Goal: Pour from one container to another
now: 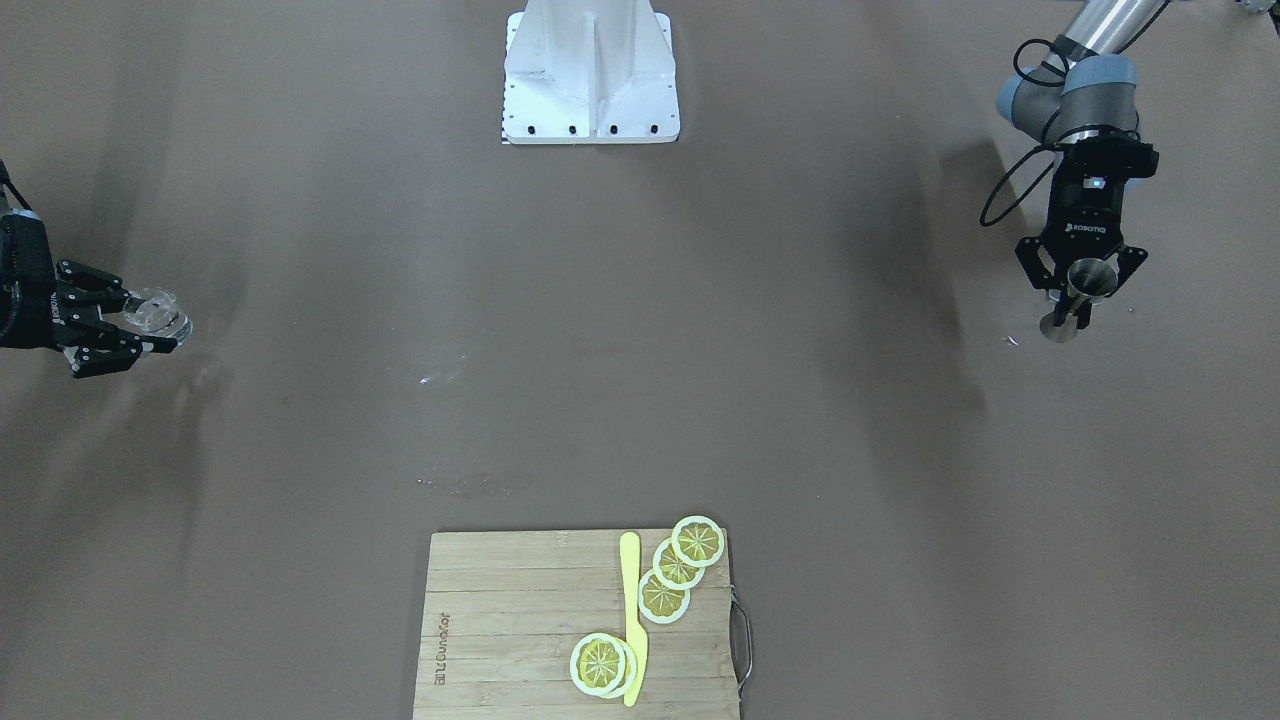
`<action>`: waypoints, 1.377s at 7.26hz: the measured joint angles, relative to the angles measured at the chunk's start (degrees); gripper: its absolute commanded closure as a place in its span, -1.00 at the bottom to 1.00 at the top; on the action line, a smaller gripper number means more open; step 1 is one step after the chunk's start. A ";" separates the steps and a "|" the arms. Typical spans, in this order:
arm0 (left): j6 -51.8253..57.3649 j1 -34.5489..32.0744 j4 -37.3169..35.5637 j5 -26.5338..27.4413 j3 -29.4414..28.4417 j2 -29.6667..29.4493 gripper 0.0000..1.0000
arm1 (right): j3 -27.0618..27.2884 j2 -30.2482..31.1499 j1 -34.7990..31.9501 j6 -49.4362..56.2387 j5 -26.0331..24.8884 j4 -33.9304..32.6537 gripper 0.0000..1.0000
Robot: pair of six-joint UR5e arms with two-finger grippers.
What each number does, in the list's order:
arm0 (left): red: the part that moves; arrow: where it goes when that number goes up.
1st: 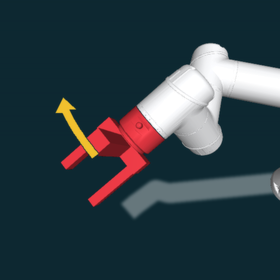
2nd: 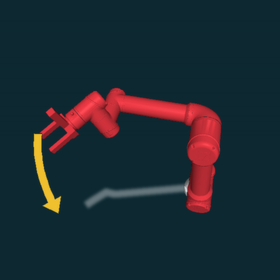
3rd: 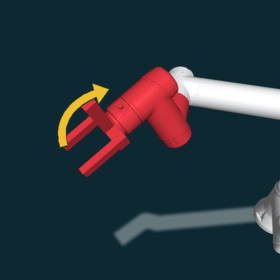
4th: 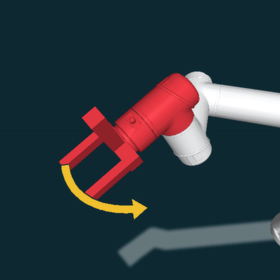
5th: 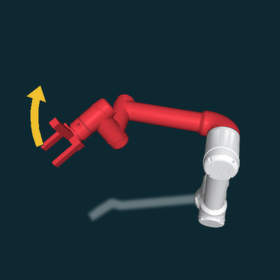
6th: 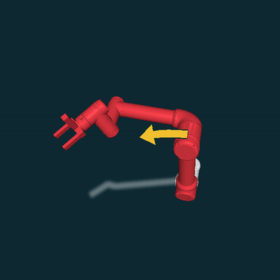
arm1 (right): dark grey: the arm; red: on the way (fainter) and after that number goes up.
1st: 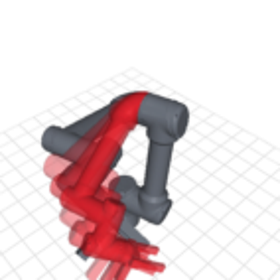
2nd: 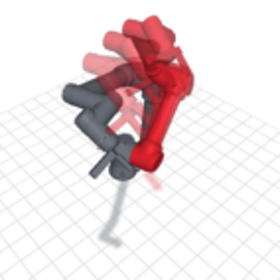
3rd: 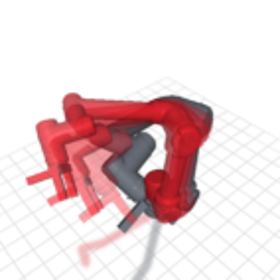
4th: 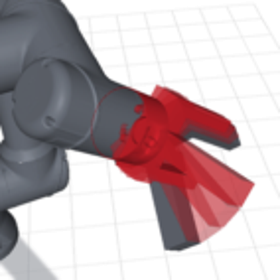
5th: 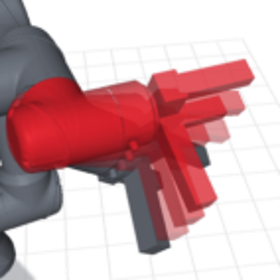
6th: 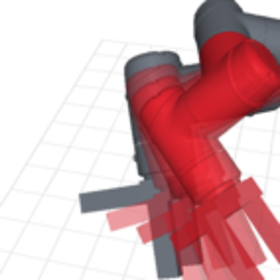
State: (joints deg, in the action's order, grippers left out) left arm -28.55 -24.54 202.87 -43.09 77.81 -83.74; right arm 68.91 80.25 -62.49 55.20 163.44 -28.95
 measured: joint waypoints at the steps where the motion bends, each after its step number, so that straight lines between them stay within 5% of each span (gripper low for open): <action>1: -6.04 1.53 -0.03 2.14 0.61 0.11 1.00 | -0.13 -0.20 0.87 -0.06 -0.90 0.02 1.00; 10: -26.12 9.67 -23.95 13.41 7.32 3.20 1.00 | -1.81 -0.68 3.42 -0.02 -3.88 0.04 1.00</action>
State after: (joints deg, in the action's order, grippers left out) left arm -54.67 -14.86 178.92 -29.68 85.12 -80.53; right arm 67.10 79.57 -59.07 55.18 159.55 -28.92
